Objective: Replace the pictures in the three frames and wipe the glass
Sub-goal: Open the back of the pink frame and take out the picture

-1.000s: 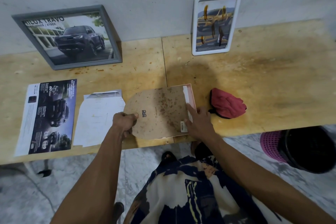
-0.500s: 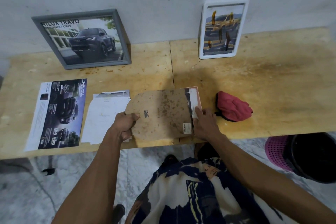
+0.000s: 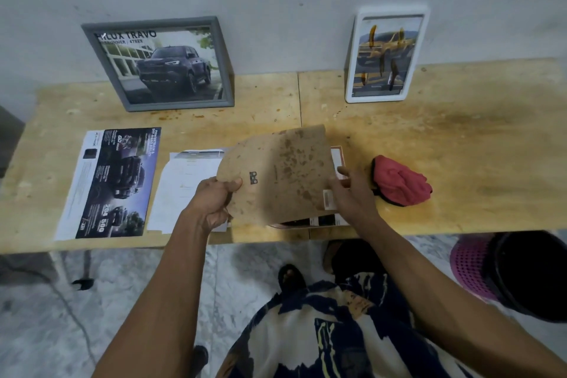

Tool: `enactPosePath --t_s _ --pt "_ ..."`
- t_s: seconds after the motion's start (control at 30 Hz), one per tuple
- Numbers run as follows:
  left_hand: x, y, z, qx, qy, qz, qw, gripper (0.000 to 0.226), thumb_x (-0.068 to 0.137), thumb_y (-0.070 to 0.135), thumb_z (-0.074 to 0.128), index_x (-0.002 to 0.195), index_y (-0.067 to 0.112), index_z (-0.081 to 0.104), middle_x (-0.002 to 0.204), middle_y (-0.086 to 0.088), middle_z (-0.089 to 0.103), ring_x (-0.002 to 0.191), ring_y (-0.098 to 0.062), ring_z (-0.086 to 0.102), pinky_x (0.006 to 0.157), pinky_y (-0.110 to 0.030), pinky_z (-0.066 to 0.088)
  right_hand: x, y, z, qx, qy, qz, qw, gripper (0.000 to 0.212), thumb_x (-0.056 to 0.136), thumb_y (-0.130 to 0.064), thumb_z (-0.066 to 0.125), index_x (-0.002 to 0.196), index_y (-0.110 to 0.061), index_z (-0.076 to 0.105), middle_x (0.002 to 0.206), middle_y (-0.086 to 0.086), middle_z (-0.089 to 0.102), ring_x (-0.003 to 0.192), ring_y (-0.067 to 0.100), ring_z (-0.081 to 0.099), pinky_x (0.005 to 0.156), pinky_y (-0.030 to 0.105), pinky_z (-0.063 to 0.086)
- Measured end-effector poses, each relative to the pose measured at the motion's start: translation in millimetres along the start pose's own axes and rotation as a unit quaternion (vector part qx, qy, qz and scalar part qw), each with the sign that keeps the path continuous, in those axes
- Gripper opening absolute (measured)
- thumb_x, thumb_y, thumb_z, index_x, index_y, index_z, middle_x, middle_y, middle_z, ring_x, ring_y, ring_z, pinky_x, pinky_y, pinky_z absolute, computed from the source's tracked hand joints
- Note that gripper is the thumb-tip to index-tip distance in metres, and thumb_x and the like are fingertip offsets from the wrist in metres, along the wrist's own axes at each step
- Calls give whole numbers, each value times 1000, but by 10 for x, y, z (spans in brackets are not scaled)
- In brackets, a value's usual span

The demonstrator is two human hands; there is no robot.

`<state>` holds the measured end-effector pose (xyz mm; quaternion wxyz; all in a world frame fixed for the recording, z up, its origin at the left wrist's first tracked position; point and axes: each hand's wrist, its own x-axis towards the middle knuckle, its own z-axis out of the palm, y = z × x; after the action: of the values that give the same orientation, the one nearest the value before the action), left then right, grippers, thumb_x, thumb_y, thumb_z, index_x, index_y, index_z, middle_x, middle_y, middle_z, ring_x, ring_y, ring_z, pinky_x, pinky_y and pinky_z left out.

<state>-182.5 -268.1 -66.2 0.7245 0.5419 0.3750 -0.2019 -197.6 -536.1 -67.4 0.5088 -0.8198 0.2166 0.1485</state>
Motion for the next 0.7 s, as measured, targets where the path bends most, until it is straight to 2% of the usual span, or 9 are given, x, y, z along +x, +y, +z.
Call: enactPosePath --t_s 0.07,0.2,0.3,0.4,0.5,0.57,0.6,0.63,0.7 --pt "38 23 130 6 23 14 1000 18 89 -7 64 107 -5 64 100 -20 73 82 -31 73 63 -44 61 14 -41 14 19 10 -4 1000 40 97 -32 53 135 -19 51 115 -1 62 91 10 61 66 25 49" --pt "206 121 359 59 84 49 993 31 82 -4 72 111 -4 64 112 -20 69 95 -36 70 83 -51 59 201 -183 -37 51 26 10 998 44 97 -9 50 140 -16 49 114 -1 60 86 10 58 61 17 50" --pt "335 273 520 118 136 90 979 42 78 4 79 114 7 59 117 -13 66 102 -32 66 90 -49 57 486 -311 -81 42 34 15 998 47 94 -7 52 139 -19 51 116 -1 62 82 7 60 60 18 53" --pt "443 492 662 187 156 116 963 65 75 7 83 133 9 52 117 -7 63 100 -26 62 90 -45 58 838 -457 -78 -8 48 18 999 50 92 -10 55 141 -17 49 121 3 61 91 14 61 64 22 53" --pt "616 702 807 204 152 120 960 66 77 0 80 136 6 52 106 -6 64 89 -24 63 81 -42 60 1180 -554 -65 -19 31 27 999 50 90 -9 54 139 -13 50 123 6 61 103 22 61 83 33 57" --pt "778 813 896 207 161 110 959 67 77 0 81 137 6 52 107 -7 66 88 -23 65 78 -39 61 1378 -605 -52 -19 28 26 999 44 86 -2 53 129 -10 57 117 5 63 99 22 63 71 24 56" --pt "849 865 943 213 174 104 956 71 76 3 83 139 6 51 115 -8 67 95 -23 66 83 -40 60 1472 -630 -40 -27 27 23 999 43 86 0 53 128 -10 59 115 2 63 96 19 62 64 17 51" --pt "940 905 974 222 191 96 951 75 74 6 85 141 6 49 124 -9 65 105 -24 64 90 -41 58 1552 -664 -35 -43 26 20 999 45 87 1 53 130 -9 57 113 -1 60 94 15 58 64 13 46" --pt "1092 969 1027 248 222 89 939 78 73 12 87 140 6 49 132 -10 61 117 -27 59 98 -43 54 1714 -714 -23 -83 23 11 996 41 89 -1 54 129 -5 58 113 1 59 94 11 53 71 16 45"
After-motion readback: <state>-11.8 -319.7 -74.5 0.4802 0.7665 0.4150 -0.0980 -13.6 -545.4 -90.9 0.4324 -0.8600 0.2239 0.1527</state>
